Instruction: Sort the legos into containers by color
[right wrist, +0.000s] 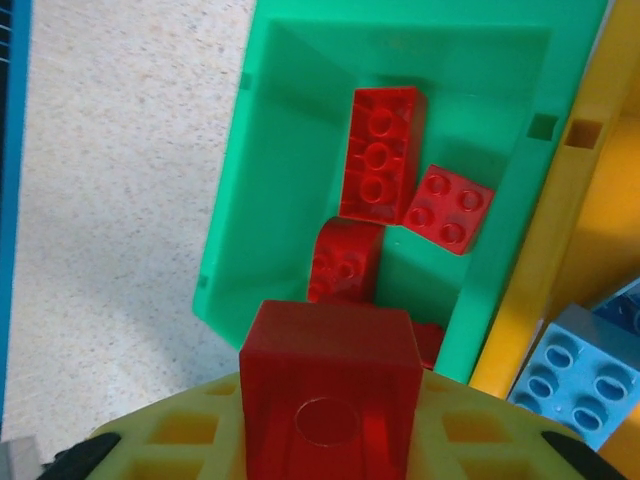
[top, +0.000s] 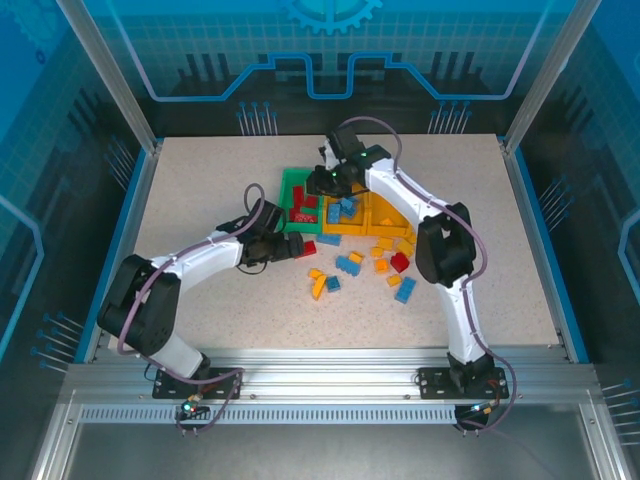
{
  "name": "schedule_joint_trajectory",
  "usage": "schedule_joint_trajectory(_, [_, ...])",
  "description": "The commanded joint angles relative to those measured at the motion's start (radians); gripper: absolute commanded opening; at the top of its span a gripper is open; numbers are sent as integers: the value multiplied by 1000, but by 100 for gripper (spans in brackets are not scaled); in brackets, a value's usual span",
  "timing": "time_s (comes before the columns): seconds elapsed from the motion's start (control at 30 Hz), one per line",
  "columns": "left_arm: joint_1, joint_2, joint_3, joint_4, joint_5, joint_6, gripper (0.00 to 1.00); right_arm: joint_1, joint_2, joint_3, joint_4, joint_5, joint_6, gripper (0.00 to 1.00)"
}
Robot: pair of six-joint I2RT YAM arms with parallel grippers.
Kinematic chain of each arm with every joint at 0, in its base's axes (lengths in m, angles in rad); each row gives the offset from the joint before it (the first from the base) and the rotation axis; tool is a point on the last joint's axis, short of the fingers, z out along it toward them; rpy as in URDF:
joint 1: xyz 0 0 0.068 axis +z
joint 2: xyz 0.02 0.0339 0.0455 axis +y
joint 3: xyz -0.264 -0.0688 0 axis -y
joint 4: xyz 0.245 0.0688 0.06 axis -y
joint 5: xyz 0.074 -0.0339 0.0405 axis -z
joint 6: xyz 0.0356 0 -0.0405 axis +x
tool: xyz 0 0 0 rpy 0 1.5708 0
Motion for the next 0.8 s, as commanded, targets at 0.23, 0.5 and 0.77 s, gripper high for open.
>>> schedule_joint_trajectory(0.23, [-74, 100, 86, 11, 22, -55, 99, 19, 118, 170, -146, 57, -9, 53])
schedule_joint_trajectory(0.5, [-107, 196, 191, -55, -26, -72, 99, 21, 30, 106, -140, 67, -20, 69])
schedule_joint_trajectory(0.77, [-121, 283, 254, -95, -77, -90, 99, 0, -177, -116, -80, 131, -24, 74])
